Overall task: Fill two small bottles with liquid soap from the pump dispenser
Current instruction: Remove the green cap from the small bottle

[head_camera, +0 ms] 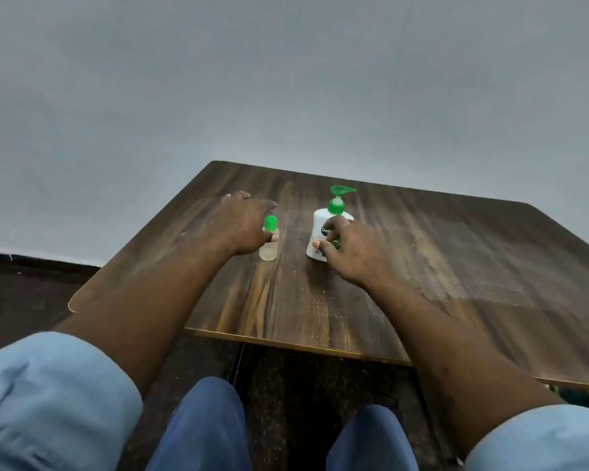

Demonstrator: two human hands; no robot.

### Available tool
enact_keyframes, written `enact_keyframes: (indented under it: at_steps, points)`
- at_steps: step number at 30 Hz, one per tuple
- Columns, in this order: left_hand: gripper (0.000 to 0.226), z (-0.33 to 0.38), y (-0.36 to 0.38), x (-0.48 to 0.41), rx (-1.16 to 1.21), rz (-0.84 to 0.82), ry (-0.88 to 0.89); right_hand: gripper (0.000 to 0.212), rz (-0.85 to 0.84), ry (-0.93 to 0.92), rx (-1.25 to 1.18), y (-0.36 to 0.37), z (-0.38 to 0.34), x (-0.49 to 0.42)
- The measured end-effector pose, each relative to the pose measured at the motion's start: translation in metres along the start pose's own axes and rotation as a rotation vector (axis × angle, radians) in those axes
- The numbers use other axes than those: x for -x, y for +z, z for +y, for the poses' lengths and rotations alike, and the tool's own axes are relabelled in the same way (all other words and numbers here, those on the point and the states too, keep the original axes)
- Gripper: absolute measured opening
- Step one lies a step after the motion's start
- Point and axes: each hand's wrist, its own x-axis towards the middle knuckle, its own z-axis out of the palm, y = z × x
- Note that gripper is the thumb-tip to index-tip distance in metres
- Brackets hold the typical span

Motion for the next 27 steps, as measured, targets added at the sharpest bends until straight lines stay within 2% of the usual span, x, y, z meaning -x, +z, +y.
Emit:
enact_keyframes:
  at_steps: [7,11,17,23,27]
  points:
    - [0.050,0.002,0.015,-0.007,-0.042,0.035,0.054,0.044,-0.024,-0.016,-0.005,0.027,-0.009,-0.001]
    - [0.034,0.005,0.015,-0.006,0.003,0.076,0.056,0.045,-0.029,0.010,-0.105,0.039,-0.007,0.001]
    - [0.035,0.032,0.019,0.011,0.117,0.170,0.132,0.054,-0.053,0.100,-0.301,0.058,-0.006,0.011]
    - [0.033,0.035,0.034,0.016,0.338,0.146,0.196,0.044,-0.013,0.145,-0.376,0.075,-0.007,0.017]
    - [0.026,0.036,0.043,0.013,0.421,0.136,0.210,0.059,-0.024,0.134,-0.361,0.082,-0.009,0.016]
